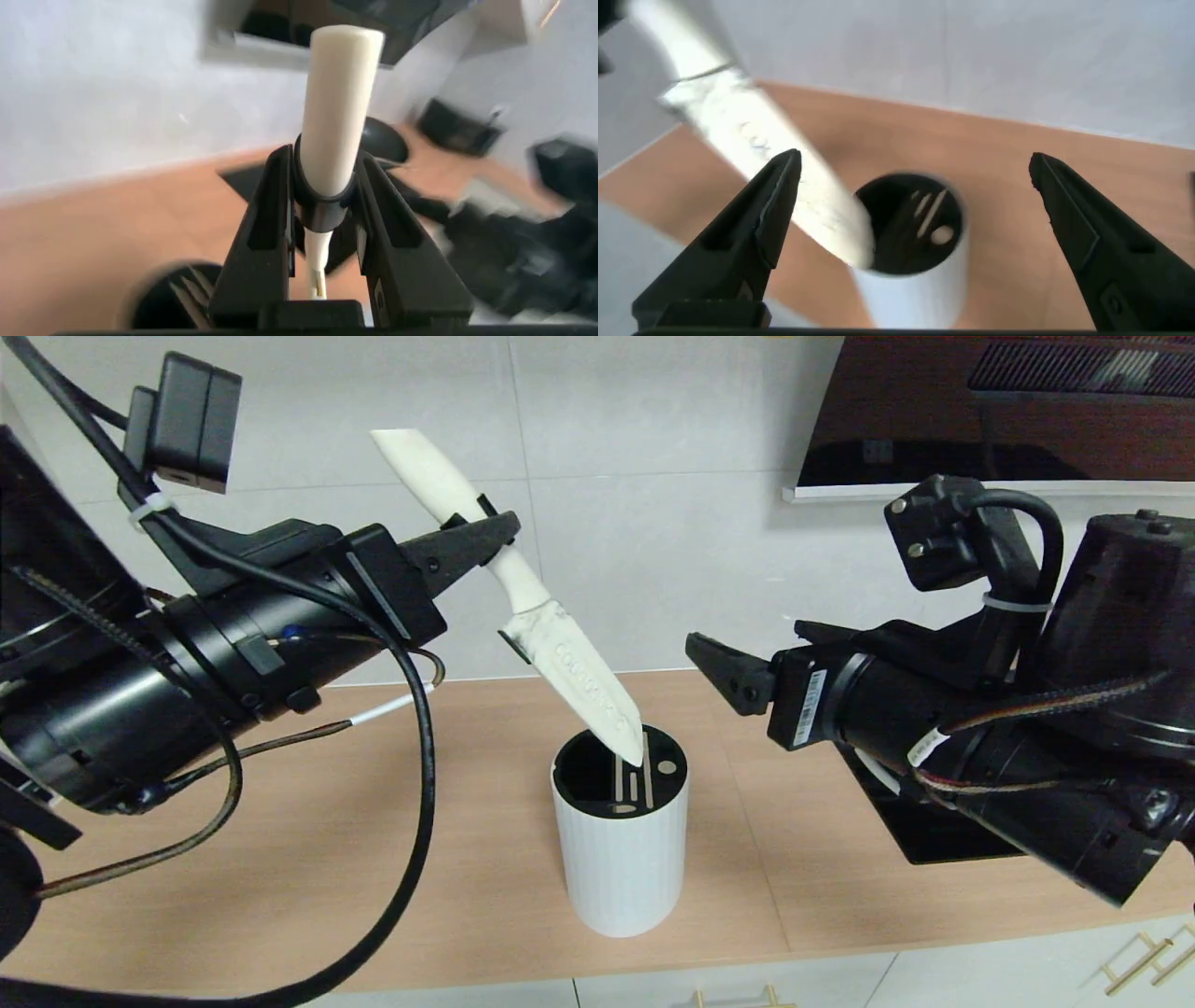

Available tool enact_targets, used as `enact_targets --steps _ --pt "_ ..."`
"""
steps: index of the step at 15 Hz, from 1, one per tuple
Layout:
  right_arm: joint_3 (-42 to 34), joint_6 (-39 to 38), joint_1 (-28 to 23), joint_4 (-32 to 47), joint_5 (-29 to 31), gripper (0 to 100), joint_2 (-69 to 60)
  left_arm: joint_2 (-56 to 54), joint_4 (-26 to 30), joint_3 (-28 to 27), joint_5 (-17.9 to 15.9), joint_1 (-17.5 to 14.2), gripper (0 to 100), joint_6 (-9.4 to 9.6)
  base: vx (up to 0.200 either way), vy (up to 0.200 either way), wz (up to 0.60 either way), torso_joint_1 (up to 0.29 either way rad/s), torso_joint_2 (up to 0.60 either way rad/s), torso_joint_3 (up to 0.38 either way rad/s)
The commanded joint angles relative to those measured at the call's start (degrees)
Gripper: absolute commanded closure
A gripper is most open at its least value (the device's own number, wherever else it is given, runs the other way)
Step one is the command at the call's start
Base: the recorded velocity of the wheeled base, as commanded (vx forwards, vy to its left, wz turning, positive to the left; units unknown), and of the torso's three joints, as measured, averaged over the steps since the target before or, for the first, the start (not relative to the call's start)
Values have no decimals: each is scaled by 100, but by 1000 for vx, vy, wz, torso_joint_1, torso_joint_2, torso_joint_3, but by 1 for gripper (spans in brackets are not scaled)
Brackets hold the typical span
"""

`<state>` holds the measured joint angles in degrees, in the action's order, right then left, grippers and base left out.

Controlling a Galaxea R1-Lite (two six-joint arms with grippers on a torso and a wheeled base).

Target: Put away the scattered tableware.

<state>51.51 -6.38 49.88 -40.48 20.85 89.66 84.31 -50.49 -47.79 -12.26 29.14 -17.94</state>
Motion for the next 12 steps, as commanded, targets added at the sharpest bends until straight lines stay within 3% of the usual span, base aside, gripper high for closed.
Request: enact_targets --steps 1,5,8,12 --pt "9 5 -128 -3 -2 0 -63 -11 -66 129 -4 -57 100 265 0 0 0 0 0 0" --pt "0 5 -137 6 -2 0 -19 332 -822 498 -4 -48 100 1302 0 0 0 0 0 0" --pt "0 5 -146 -3 -2 0 60 789 -1279 604 -4 -40 100 1548 0 0 0 0 0 0" --pt "0 5 -260 -3 -2 0 122 850 -1244 771 5 -13 100 1575 0 0 0 0 0 0"
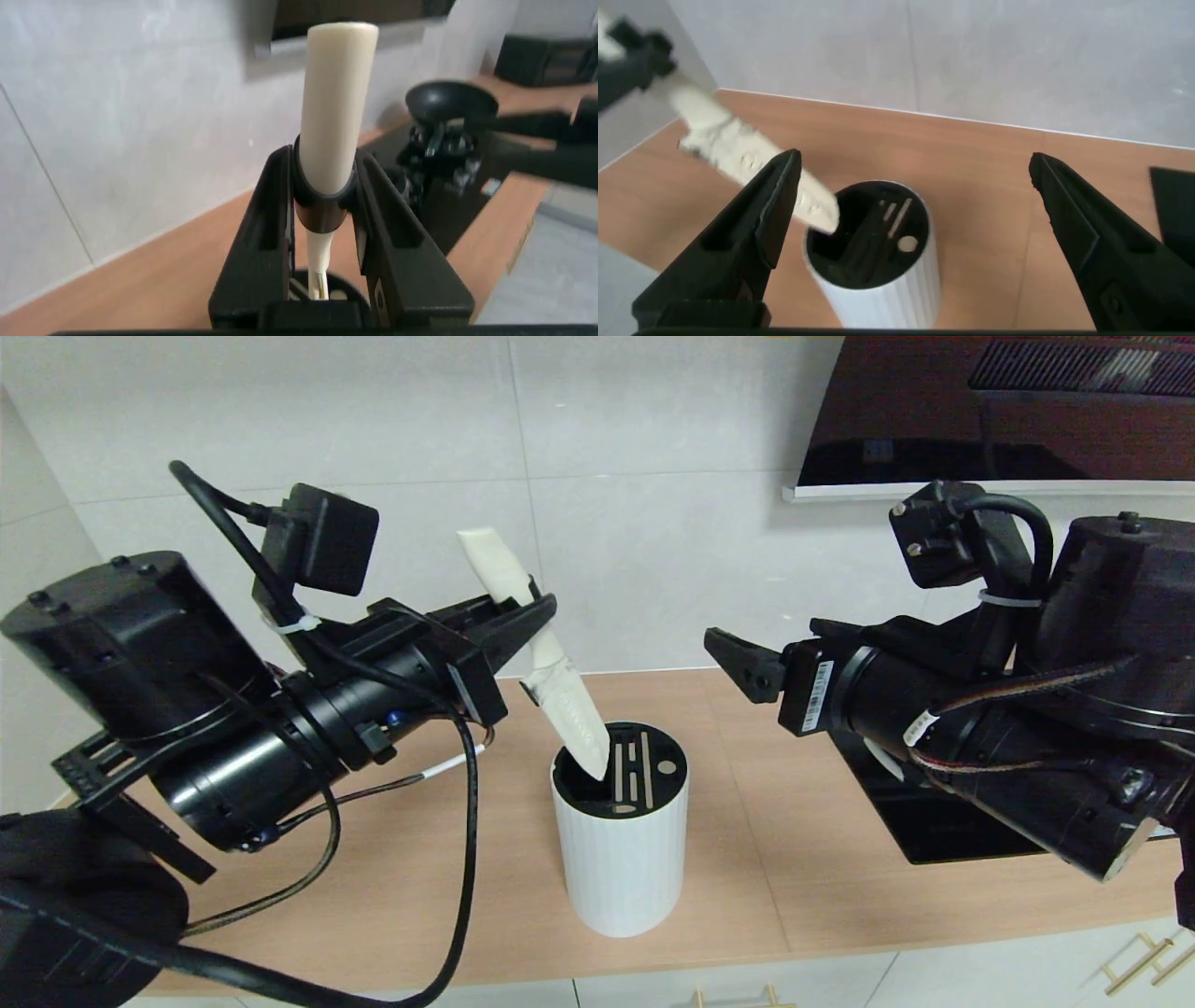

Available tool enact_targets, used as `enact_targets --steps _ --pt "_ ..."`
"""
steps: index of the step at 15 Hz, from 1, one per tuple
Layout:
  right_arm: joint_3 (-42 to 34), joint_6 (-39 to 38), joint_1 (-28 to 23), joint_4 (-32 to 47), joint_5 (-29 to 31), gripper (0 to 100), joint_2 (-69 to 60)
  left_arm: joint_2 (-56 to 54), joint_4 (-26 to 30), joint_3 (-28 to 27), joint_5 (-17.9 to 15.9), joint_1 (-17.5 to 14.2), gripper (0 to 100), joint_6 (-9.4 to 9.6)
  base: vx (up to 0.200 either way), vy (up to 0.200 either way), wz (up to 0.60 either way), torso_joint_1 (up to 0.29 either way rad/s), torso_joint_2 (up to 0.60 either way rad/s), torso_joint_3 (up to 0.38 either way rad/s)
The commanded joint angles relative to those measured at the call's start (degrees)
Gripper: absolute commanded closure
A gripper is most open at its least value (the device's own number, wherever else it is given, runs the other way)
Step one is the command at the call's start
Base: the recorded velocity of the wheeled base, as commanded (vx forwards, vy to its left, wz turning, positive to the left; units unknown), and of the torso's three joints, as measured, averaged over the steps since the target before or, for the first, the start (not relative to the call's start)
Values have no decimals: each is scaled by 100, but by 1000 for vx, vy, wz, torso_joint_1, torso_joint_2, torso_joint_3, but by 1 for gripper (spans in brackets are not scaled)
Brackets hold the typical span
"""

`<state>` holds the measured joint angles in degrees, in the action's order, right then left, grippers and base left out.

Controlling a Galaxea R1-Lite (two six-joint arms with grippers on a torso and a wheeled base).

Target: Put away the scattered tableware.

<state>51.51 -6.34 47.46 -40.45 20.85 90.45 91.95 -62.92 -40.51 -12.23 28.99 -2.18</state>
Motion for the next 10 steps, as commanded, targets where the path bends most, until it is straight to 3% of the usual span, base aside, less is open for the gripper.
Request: enact_targets --steps 1,10 --pt "9 1 -17 -7 -2 0 51 165 -1 61 1 1 100 -2 0 0 0 0 0 0" --pt "0 1 -17 -7 -2 0 60 877 -28 298 19 292 100 51 0 0 0 0 0 0"
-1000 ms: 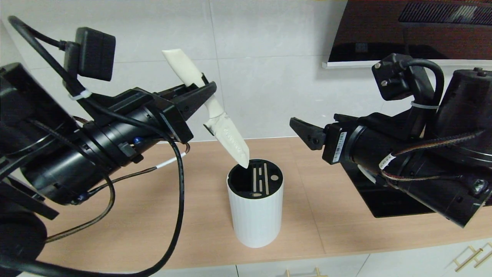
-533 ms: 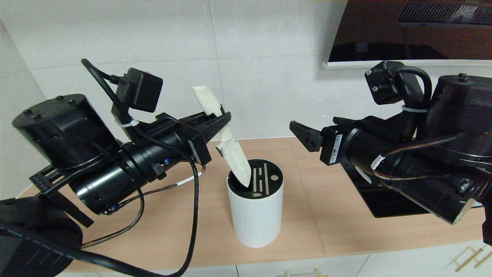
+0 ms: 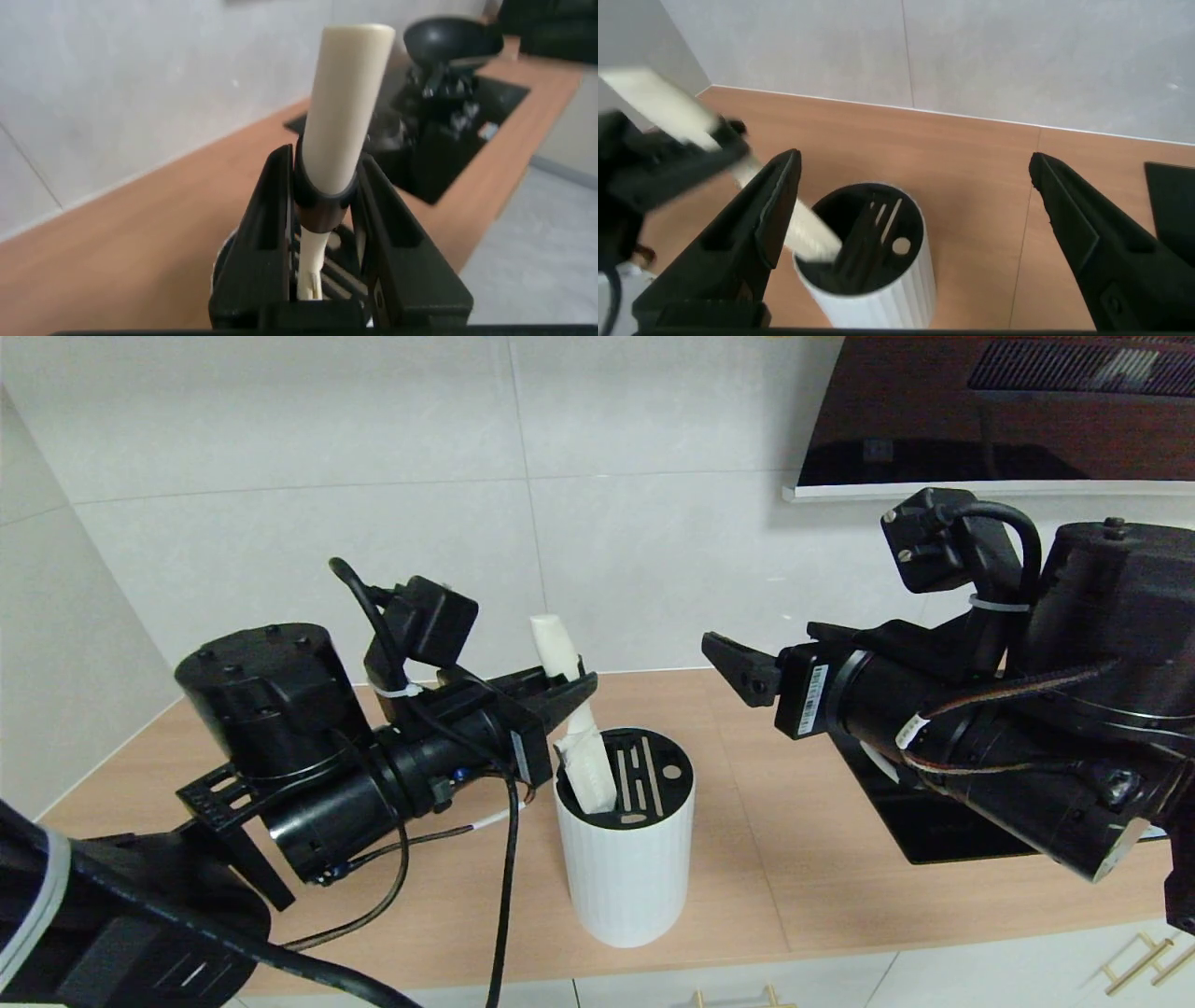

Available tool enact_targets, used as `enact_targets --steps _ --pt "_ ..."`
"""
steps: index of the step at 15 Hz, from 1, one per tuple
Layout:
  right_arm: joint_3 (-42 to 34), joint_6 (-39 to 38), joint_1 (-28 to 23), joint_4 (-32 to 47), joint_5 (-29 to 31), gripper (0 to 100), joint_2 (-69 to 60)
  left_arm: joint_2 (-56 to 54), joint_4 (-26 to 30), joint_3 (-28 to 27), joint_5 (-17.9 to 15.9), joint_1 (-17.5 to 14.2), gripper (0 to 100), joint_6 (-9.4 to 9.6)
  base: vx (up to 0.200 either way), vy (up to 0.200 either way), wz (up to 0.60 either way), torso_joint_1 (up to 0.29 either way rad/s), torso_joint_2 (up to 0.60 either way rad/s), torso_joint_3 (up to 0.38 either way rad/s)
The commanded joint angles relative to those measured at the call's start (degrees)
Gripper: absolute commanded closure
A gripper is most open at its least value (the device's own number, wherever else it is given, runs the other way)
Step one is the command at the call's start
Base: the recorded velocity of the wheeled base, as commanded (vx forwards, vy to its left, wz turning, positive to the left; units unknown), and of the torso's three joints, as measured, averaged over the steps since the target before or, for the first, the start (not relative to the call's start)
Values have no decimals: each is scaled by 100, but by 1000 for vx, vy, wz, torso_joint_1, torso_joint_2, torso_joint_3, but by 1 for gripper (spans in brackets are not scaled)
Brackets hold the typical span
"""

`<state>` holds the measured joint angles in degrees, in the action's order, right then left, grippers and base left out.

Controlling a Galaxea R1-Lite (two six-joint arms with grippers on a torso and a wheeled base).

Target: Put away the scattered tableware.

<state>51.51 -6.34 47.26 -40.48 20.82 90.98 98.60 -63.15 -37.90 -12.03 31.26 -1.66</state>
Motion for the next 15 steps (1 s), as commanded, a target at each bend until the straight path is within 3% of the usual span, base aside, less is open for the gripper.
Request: enact_targets --steps 1,10,11,15 --pt "0 1 2 -3 1 0 16 353 -13 55 8 82 100 -1 0 0 0 0 0 0" --pt "-9 1 2 -12 1 0 25 889 -383 72 184 153 100 -1 0 0 0 0 0 0" --pt "-9 1 2 -3 1 0 25 854 -453 63 201 153 0 -10 0 0 0 0 0 0" --pt "-9 1 2 -12 1 0 25 652 -506 90 228 170 0 -19 0 0 0 0 0 0"
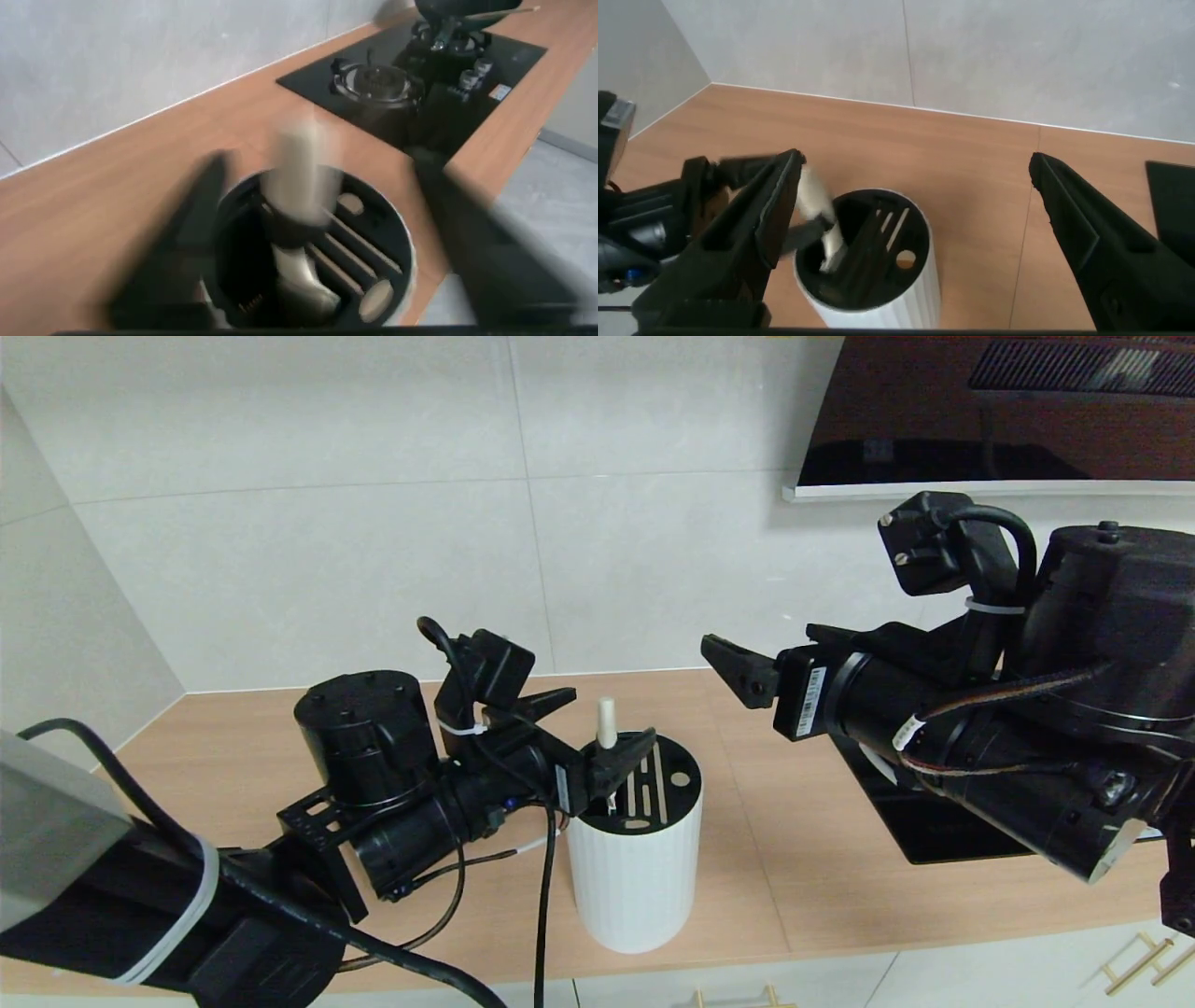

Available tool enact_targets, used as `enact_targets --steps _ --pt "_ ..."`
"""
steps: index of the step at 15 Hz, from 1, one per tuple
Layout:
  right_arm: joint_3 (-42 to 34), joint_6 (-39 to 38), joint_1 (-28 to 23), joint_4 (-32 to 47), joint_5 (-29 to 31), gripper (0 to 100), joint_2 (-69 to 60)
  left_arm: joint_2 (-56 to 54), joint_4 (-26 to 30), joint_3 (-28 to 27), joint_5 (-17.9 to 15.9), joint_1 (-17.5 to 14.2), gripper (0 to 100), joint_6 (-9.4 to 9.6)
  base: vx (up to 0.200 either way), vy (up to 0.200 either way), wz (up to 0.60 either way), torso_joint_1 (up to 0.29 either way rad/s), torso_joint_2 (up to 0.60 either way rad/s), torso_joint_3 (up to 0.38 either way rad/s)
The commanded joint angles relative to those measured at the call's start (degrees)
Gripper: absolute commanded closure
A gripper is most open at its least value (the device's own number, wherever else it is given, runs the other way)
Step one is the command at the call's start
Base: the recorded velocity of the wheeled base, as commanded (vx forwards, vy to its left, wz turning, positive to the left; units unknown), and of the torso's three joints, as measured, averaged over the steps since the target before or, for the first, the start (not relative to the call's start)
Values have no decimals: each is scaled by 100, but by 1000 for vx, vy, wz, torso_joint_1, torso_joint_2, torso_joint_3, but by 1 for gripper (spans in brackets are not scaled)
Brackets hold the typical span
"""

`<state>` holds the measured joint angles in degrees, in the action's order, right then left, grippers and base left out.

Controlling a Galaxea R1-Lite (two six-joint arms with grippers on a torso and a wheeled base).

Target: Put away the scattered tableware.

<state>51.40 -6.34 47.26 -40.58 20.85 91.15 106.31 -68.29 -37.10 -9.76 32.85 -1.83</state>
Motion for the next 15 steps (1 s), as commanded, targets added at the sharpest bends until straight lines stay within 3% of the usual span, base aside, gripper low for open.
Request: enact_targets --steps 1,6,8,9,10,13,15 --pt "2 1 2 -2 -2 0 -1 -234 9 45 1 19 0 -2 0 0 0 0 0 0" --pt "-139 -16 -745 -37 7 0 -256 -1684 193 475 106 2 0 -46 0 0 0 0 0 0" --pt "-850 -16 -1044 -46 42 0 -906 -2510 193 994 388 -16 0 -125 0 0 0 0 0 0" --pt "-850 -16 -1044 -46 42 0 -906 -2510 193 994 388 -16 0 -125 0 0 0 0 0 0" --pt "-1896 1 -1395 -2 7 0 -2101 -3407 193 1811 757 -33 0 -160 0 0 0 0 0 0" --pt "-3065 397 -1545 24 42 0 -3701 -4883 756 2681 809 -851 0 -239 0 0 0 0 0 0" --pt "-3558 528 -2028 209 60 0 -4597 -6052 1942 2857 801 -1343 0 -248 0 0 0 0 0 0"
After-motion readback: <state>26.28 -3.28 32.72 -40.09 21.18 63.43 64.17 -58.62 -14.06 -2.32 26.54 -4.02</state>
